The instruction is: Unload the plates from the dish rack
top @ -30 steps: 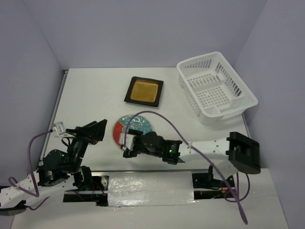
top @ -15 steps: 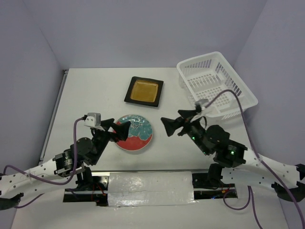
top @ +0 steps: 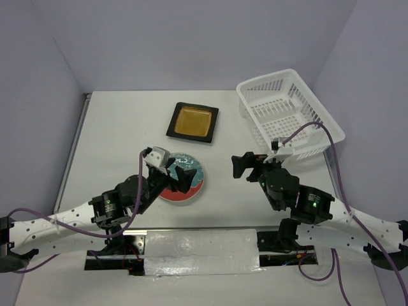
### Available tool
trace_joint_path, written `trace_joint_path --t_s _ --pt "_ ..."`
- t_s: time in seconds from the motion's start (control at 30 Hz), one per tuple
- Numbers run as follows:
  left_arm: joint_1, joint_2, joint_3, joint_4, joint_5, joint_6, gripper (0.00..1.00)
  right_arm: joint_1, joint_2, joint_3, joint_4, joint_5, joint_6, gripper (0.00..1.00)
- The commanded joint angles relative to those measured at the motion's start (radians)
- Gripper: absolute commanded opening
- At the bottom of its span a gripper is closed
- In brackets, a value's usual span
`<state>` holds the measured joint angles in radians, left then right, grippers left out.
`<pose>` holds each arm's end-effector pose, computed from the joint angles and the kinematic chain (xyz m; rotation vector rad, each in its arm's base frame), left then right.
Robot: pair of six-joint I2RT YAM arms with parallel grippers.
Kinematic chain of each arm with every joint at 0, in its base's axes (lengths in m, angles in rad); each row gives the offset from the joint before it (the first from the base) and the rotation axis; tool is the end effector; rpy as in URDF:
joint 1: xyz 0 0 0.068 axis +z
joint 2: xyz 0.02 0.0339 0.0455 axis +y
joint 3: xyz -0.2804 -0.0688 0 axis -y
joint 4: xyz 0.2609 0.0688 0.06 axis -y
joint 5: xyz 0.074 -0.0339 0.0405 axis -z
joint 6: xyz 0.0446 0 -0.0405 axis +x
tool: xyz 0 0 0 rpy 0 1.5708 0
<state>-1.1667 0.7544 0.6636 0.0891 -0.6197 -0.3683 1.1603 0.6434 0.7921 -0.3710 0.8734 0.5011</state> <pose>0.0990 -0.1657 0.3414 0.1452 1.6113 -0.7131 0.0892 0.1192 0.3571 0.0476 1.7327 0.4472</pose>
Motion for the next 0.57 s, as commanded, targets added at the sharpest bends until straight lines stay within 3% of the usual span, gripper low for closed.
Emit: trace_joint_path --t_s 0.0,0.53 --pt "-0.004 -0.004 0.037 0.043 0.037 0.037 0.98 -0.001 -0.017 0.029 -0.066 0.076 0.051 1.00" --pt "-0.004 0.013 0.047 0.034 0.009 0.043 1.00 0.001 -0.166 -0.054 0.030 0.033 -0.018 1.00"
